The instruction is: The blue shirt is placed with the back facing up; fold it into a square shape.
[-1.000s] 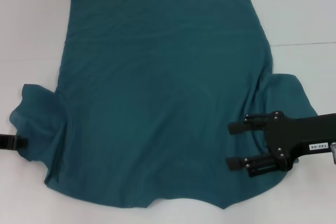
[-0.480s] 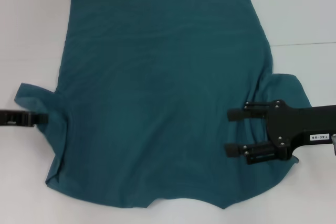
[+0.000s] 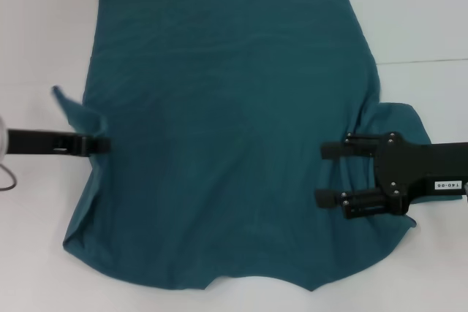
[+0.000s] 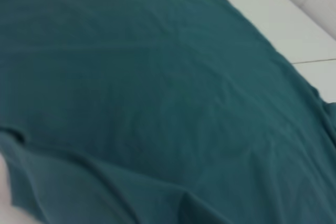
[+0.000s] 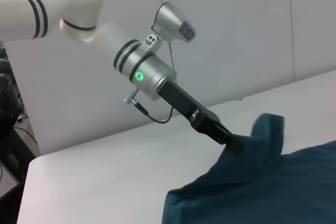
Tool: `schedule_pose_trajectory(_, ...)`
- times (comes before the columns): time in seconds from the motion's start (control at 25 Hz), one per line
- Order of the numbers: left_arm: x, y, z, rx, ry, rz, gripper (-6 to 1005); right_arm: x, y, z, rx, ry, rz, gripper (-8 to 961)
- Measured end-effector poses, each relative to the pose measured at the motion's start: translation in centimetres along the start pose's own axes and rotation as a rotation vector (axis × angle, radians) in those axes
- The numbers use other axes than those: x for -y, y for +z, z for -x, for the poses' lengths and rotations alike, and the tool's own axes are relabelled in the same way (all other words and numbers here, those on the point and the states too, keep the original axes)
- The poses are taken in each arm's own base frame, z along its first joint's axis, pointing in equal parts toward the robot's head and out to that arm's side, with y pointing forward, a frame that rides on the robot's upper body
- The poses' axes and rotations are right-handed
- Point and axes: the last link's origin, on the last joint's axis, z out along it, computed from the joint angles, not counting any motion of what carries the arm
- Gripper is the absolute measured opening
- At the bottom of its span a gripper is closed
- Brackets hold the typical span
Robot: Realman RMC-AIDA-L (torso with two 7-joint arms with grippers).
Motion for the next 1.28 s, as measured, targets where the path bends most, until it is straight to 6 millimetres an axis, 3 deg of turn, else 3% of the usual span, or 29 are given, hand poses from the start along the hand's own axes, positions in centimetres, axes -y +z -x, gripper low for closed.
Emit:
schedule_pose_trajectory(0.28,-1.2,1.9,-0.2,0.021,0.052,-0.014,102,0.0,0.0,-0.2,0.004,0.000,-0.002,909)
schedule_pose_trajectory(0.8,-2.0,2.7,0.5,0.059,0.101,-0.012,130,0.1,-0.4,-0.7,0.025,0.015,-0.021,908)
schedule_pose_trajectory(1.04,-1.3,1.1,0.2,-0.048,0.079,0.005,367,0.5,-0.4,-0.7,0.024,0.029,-0.050,909)
schedule_pose_trajectory(1.28,-0.2,-0.8,1.1,-0.134,0.055,0.068,646,1.2,-0.9,-0.5,0.015,0.081,-0.102,904)
